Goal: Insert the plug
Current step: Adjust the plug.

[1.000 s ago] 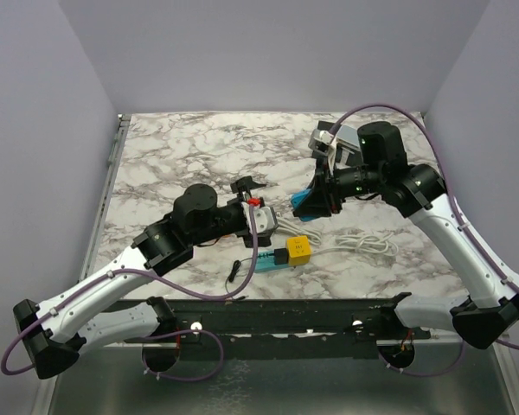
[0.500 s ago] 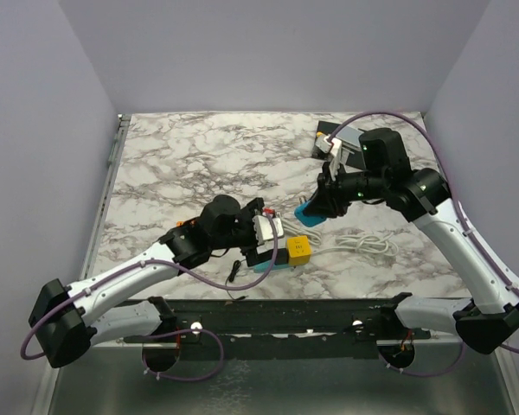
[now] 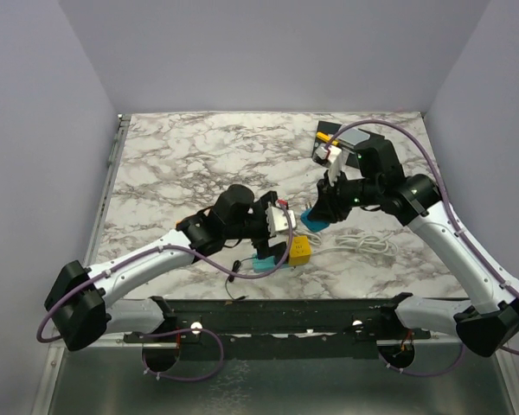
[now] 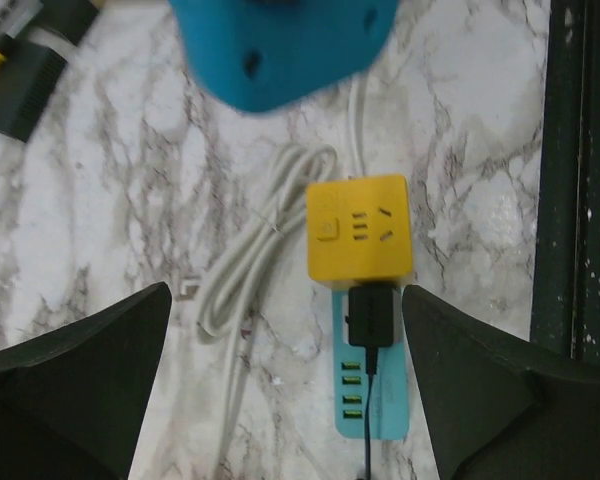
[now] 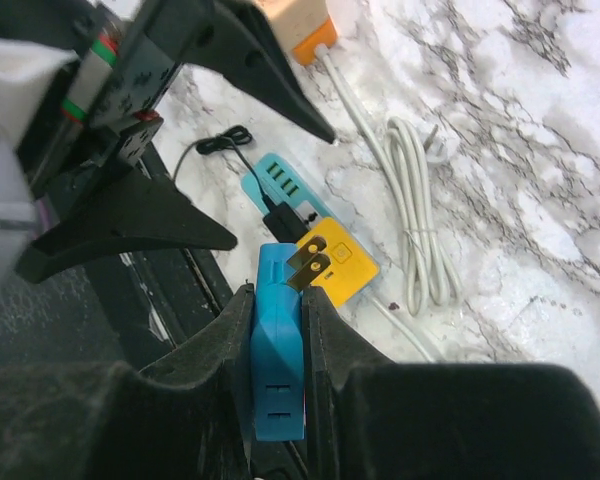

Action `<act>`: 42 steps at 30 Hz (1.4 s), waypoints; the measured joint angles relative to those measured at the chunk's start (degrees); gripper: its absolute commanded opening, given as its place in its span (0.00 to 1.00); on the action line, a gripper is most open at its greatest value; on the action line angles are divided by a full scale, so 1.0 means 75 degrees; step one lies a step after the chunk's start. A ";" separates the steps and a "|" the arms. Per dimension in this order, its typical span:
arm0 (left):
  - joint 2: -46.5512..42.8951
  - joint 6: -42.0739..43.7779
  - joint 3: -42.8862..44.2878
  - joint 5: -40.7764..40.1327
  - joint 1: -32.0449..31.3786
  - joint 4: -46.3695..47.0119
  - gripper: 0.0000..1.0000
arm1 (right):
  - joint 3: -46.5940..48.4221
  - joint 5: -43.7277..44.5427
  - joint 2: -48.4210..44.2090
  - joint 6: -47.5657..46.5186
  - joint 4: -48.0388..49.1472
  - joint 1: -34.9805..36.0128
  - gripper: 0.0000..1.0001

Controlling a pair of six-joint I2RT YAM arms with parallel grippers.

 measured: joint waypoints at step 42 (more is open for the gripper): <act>-0.0956 0.5549 0.1498 0.0498 -0.0533 -0.0641 0.95 | 0.0119 -0.3378 0.0737 0.1314 0.2049 -0.0108 0.09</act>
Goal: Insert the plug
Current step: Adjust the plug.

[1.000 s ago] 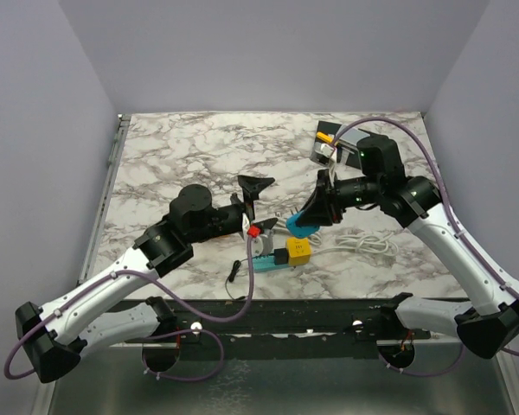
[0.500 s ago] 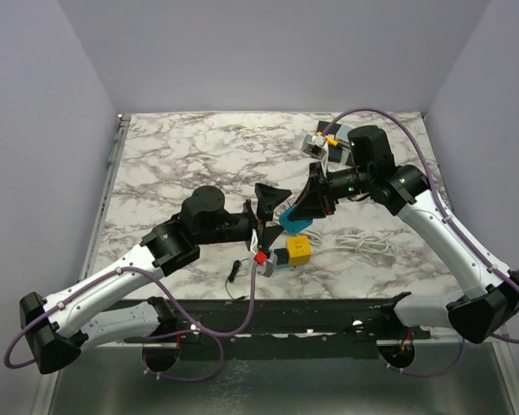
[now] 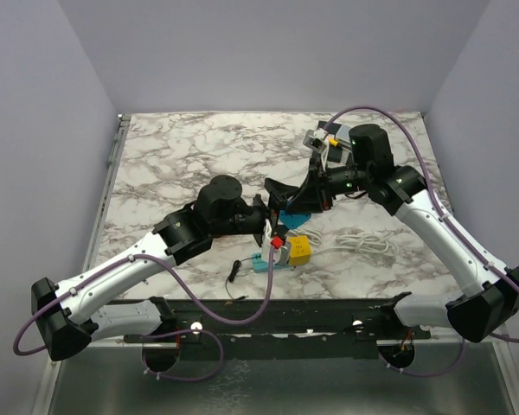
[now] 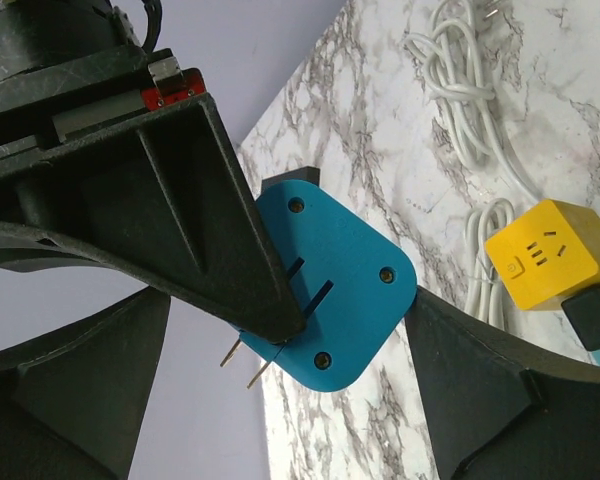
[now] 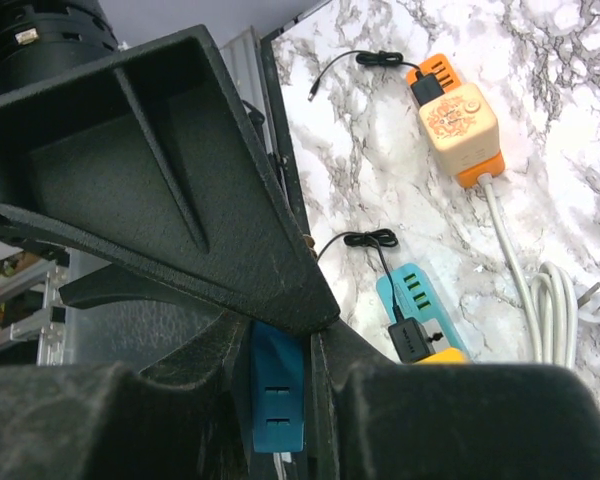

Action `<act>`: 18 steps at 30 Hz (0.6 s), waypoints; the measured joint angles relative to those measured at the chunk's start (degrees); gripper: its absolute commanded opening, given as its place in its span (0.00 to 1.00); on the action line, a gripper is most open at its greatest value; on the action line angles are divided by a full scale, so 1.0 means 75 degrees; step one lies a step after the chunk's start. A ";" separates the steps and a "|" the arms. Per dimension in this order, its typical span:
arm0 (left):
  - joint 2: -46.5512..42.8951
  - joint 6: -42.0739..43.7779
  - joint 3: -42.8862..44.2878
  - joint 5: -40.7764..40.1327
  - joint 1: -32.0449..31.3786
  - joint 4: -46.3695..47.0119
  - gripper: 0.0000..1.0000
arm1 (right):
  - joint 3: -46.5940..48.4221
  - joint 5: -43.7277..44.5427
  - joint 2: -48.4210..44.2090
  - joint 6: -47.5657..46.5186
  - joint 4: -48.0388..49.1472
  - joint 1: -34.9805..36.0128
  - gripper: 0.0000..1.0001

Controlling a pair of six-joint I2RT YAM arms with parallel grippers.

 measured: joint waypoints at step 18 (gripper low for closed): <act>0.0236 -0.1192 0.0160 -0.0781 -0.0082 -0.0099 0.18 | -0.1486 0.0495 -0.0391 0.2145 0.2634 -0.0023 0.31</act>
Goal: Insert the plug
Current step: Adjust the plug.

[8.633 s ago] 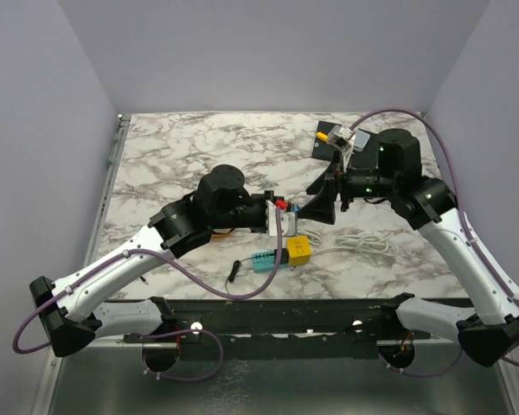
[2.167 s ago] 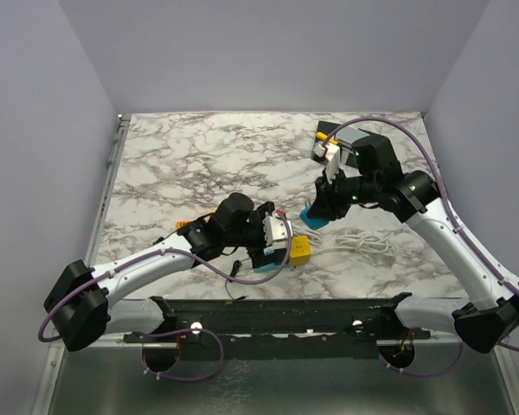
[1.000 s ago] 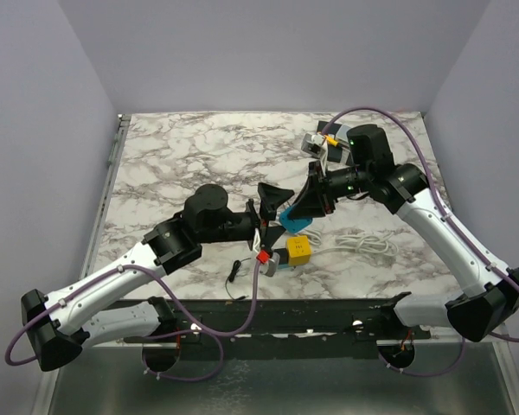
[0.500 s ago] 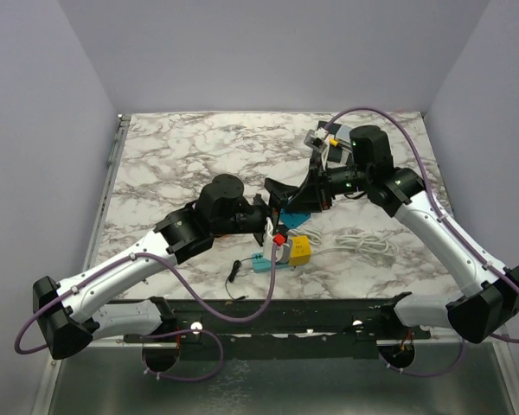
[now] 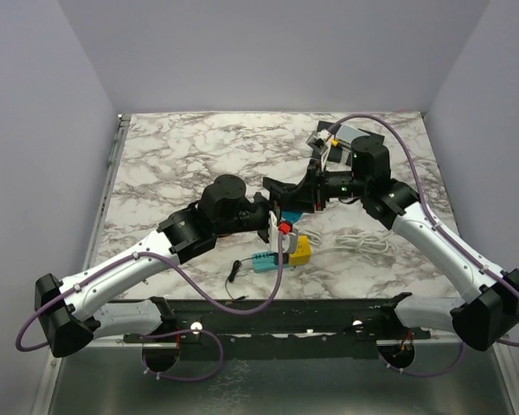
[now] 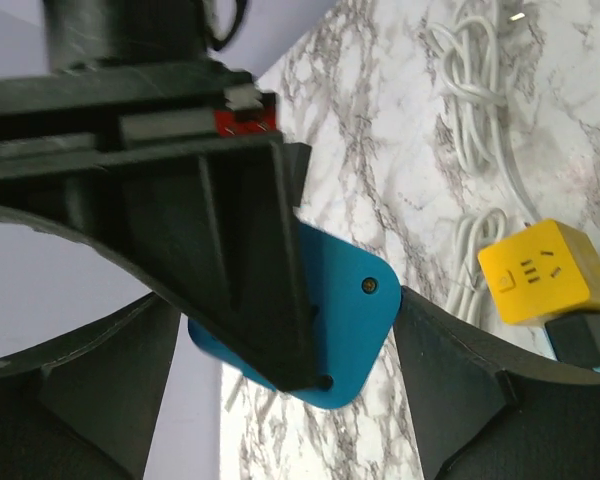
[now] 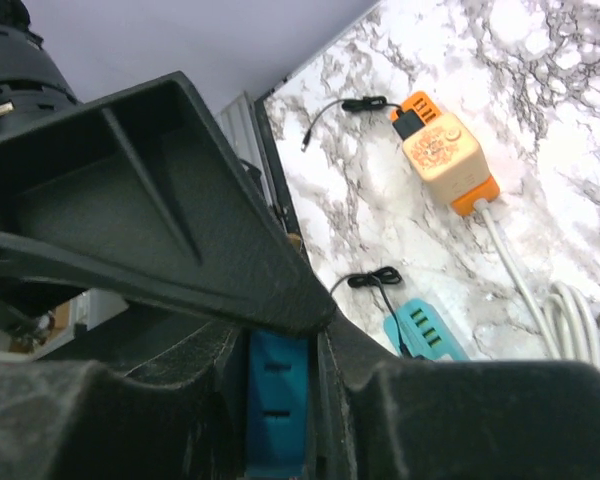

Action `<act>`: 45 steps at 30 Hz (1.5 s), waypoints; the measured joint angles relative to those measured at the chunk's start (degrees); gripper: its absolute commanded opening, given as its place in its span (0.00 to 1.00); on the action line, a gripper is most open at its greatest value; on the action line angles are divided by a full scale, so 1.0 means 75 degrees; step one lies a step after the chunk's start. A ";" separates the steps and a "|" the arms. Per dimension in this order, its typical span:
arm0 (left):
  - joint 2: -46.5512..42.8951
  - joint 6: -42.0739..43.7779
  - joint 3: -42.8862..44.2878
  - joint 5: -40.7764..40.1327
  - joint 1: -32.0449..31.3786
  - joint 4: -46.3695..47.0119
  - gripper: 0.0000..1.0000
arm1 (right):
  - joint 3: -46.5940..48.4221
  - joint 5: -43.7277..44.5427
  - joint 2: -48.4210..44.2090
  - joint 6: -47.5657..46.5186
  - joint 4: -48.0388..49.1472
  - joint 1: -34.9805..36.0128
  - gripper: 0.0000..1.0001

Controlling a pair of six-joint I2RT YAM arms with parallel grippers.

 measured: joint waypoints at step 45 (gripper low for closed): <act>-0.0982 -0.0376 -0.0752 -0.0542 -0.0364 0.1670 0.99 | -0.0425 0.0469 -0.0431 0.1023 0.1448 0.0256 0.01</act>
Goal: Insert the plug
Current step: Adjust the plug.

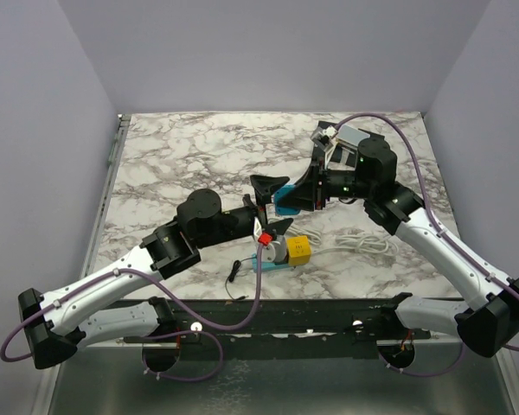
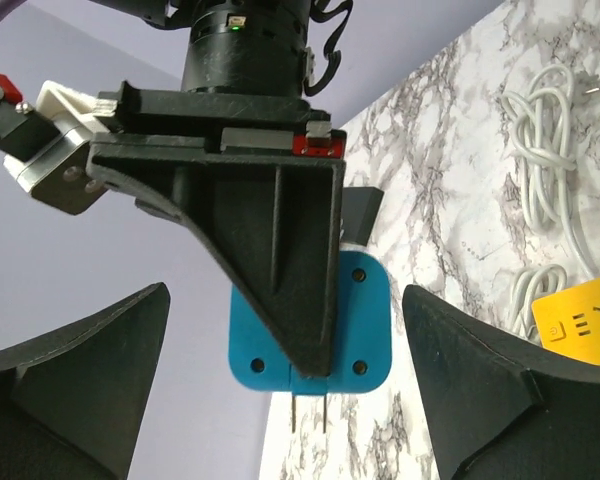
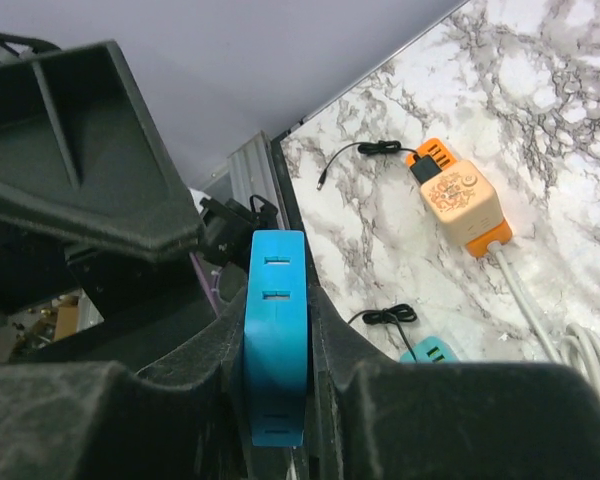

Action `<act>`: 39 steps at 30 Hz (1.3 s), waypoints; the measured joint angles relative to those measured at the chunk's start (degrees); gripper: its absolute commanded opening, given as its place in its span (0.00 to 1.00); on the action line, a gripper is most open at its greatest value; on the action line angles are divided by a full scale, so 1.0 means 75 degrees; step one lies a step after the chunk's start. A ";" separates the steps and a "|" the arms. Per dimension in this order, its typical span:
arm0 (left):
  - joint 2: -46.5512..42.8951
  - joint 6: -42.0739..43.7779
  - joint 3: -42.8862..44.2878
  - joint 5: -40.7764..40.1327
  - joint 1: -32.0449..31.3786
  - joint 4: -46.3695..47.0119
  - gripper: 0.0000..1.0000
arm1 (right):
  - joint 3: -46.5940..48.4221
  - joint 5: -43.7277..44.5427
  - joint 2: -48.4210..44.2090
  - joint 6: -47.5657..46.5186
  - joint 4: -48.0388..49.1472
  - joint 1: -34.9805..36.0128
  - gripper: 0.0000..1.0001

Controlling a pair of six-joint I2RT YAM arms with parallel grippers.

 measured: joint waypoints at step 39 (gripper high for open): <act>0.0184 0.0047 0.0052 -0.0495 -0.0143 -0.0323 0.13 | 0.0023 -0.0187 -0.0087 0.0073 -0.0006 -0.0061 0.33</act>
